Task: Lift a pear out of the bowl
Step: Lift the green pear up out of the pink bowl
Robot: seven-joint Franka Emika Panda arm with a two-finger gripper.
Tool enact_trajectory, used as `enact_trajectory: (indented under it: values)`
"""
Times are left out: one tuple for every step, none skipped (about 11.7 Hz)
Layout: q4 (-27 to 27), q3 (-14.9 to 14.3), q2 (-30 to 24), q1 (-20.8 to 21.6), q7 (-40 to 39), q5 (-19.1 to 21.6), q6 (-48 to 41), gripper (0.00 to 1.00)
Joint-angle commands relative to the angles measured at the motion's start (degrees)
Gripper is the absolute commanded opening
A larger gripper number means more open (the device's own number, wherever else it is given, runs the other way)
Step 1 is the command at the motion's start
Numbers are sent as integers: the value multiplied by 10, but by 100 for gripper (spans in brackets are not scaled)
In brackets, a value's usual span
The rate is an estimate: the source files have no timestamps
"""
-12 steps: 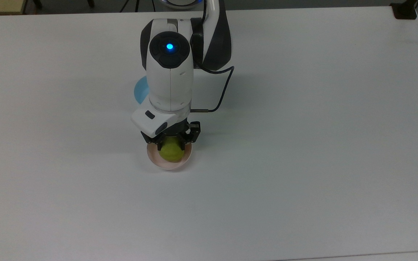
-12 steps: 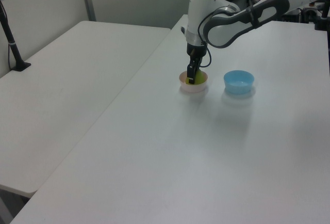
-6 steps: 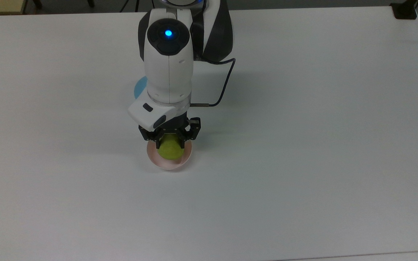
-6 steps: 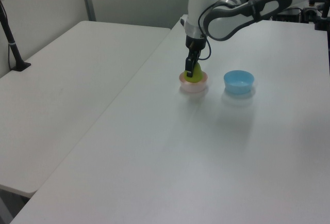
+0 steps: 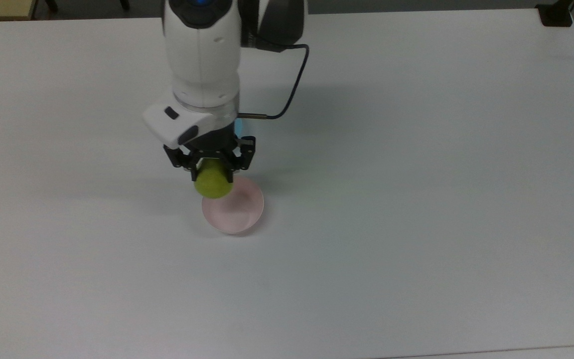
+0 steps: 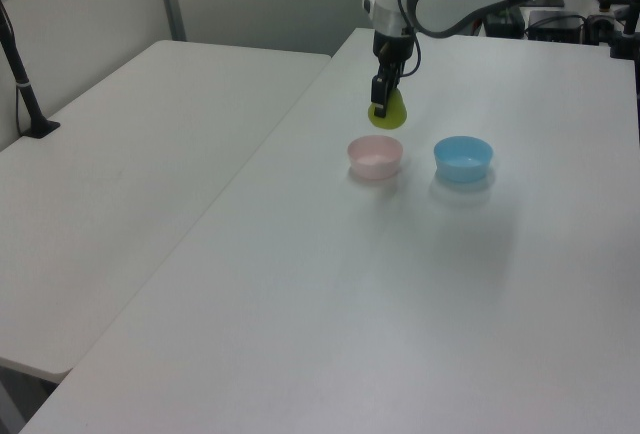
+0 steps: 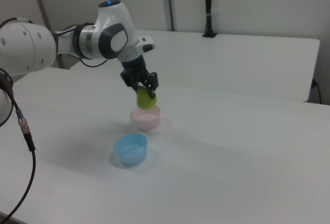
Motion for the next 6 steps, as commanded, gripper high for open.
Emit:
enact_trajectory:
  values:
    - [14,-4,-5,-39,-39,10,-9,36]
    - [14,-4,2,-51,-55,8,-5,36]
    - [14,-4,11,-65,-61,9,29,37]
    - [13,-4,20,-74,-59,9,66,37]
    - [12,-4,28,-80,-61,7,78,37]
    - [12,-5,36,-85,-63,5,84,37]
